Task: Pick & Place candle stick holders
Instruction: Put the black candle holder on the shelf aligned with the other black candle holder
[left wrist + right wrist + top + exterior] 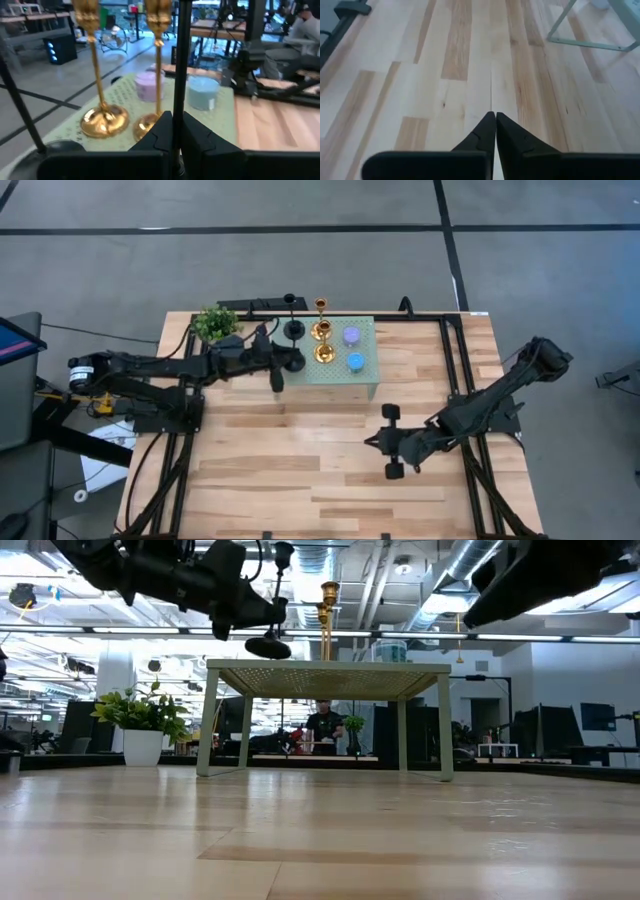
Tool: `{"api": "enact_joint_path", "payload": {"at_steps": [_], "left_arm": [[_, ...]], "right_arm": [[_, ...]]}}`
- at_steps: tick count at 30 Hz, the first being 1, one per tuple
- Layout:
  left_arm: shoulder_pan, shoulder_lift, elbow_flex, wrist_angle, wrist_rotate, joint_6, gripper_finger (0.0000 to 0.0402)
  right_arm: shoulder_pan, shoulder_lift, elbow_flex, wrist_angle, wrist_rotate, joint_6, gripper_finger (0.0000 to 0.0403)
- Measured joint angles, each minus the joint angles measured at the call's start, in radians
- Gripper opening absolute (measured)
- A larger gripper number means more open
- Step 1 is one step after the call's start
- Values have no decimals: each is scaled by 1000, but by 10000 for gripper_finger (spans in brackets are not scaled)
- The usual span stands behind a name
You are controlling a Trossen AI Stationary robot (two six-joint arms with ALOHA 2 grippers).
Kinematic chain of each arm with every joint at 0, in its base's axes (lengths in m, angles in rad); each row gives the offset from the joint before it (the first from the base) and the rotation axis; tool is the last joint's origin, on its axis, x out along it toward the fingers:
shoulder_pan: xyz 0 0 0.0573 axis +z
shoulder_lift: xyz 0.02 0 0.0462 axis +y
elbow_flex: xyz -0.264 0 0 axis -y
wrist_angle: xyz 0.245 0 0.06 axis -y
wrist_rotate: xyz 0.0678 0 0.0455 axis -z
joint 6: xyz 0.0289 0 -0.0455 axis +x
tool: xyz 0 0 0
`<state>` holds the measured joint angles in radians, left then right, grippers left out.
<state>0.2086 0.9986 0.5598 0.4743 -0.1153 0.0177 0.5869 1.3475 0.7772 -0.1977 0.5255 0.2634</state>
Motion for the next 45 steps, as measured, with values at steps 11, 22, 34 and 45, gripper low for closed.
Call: {"api": "enact_joint_path", "payload": {"at_steps": [11, 22, 34, 45], "left_arm": [[37, 181, 0, 177, 0, -24, 14], [51, 188, 0, 181, 14, -25, 15], [52, 152, -32, 129, -15, -31, 19], [46, -7, -113, 97, -33, -53, 87]], "right_arm": [[8, -13, -11, 19, 0, -3, 1], [42, -13, -11, 20, 0, 2, 0], [49, -13, -11, 29, 0, 26, 0], [49, -13, -10, 36, 0, 26, 0]]}}
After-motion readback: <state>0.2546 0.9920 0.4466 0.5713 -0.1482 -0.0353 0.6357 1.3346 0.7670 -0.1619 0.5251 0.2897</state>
